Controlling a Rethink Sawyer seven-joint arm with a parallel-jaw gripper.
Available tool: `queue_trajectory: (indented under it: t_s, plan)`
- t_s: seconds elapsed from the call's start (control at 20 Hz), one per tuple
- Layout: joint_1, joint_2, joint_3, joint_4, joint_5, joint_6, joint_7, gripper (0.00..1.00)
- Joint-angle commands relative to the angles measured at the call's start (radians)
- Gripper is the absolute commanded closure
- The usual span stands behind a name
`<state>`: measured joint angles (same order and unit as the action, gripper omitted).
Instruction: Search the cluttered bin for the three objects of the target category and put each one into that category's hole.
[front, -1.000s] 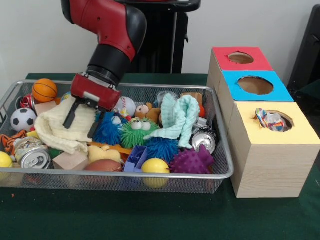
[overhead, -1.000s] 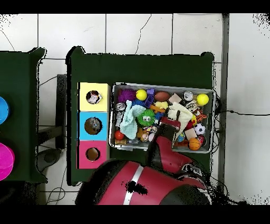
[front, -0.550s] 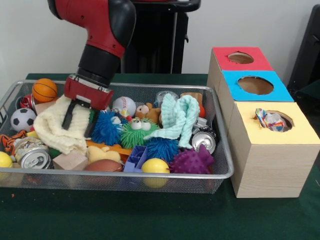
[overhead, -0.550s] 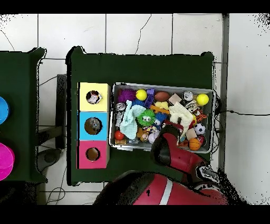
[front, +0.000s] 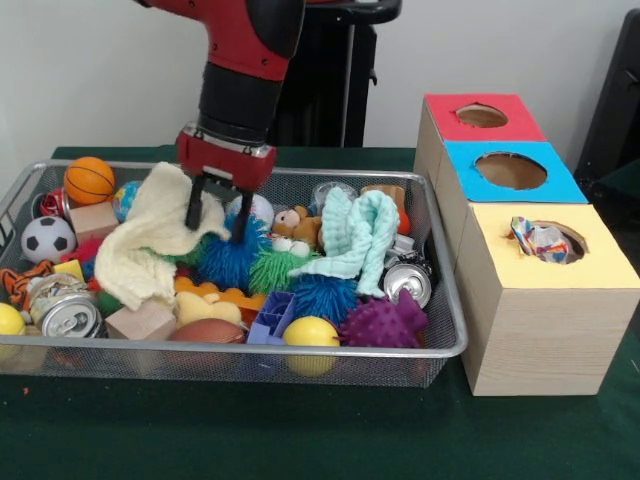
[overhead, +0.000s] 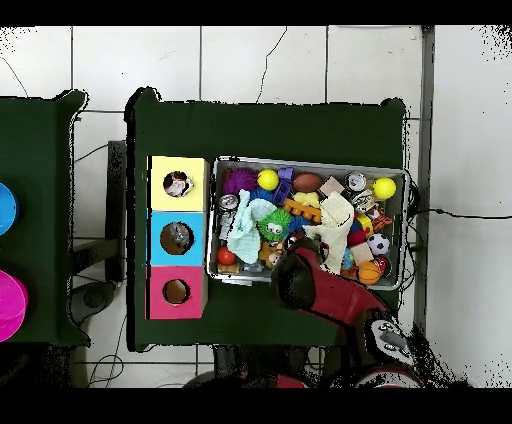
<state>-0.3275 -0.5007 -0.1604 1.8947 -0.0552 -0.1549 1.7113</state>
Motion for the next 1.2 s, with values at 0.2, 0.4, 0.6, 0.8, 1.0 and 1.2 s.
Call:
queue_trajectory:
  t_s: [0.2, 0.4, 0.6, 0.8, 1.0, 1.2]
  plan:
    - [0.007, -0.111, 0.158, 0.115, 0.085, 0.326, 0.184, 0.00]
    - [-0.012, -0.140, 0.216, 0.129, 0.106, 0.349, 0.190, 0.00]
    - [-0.039, -0.173, 0.286, 0.147, 0.138, 0.396, 0.185, 0.00]
    - [-0.051, -0.188, 0.329, 0.152, 0.169, 0.440, 0.181, 0.00]
    - [-0.075, -0.177, 0.379, 0.163, 0.186, 0.426, 0.173, 0.00]
    - [-0.109, -0.146, 0.440, 0.154, 0.180, 0.367, 0.158, 0.00]
